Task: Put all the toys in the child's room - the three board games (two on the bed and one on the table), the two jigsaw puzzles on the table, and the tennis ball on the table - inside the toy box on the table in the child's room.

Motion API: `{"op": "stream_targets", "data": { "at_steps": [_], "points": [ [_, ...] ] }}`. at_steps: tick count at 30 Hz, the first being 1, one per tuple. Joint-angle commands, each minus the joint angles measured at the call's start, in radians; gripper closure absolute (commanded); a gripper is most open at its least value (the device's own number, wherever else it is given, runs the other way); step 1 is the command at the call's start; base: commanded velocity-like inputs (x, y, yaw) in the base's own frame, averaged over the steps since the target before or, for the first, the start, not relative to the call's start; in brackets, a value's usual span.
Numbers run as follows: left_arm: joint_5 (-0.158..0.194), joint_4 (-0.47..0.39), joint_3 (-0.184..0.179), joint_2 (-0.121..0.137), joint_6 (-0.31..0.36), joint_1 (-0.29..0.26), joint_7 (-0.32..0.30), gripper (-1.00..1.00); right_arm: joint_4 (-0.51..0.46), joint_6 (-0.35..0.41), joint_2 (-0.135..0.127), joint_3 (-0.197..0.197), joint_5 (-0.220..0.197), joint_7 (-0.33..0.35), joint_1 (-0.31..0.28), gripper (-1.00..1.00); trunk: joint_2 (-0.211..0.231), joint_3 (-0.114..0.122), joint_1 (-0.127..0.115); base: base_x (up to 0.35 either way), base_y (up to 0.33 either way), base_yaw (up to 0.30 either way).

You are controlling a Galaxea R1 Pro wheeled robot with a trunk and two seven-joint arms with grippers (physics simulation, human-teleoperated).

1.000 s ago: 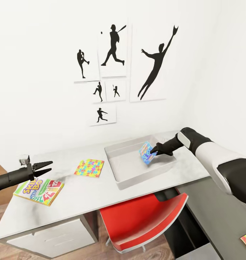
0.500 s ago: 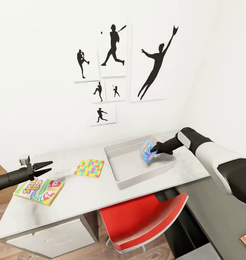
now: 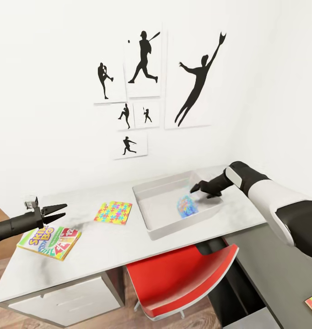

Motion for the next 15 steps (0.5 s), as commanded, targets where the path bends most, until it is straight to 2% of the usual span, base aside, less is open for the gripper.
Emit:
{"op": "stream_targets", "data": {
  "at_steps": [1, 6, 15],
  "points": [
    [-0.011, -0.001, 0.002, -0.001, 0.010, -0.001, -0.009, -1.00, -0.001, 0.003, -0.005, 0.008, -0.002, 0.003, -0.001, -1.00, -0.002, -0.002, 0.001, 0.000, 0.000, 0.000],
    [-0.011, -0.001, 0.002, 0.000, 0.009, -0.001, -0.009, -1.00, -0.001, 0.004, -0.021, 0.008, -0.003, 0.000, -0.001, -1.00, -0.002, -0.002, 0.001, 0.000, 0.000, 0.000],
    [-0.011, -0.001, 0.002, -0.001, 0.009, -0.001, -0.009, -1.00, -0.001, 0.000, -0.024, 0.008, -0.003, -0.001, -0.001, -1.00, -0.002, -0.002, 0.001, 0.000, 0.000, 0.000]
  ]
}}
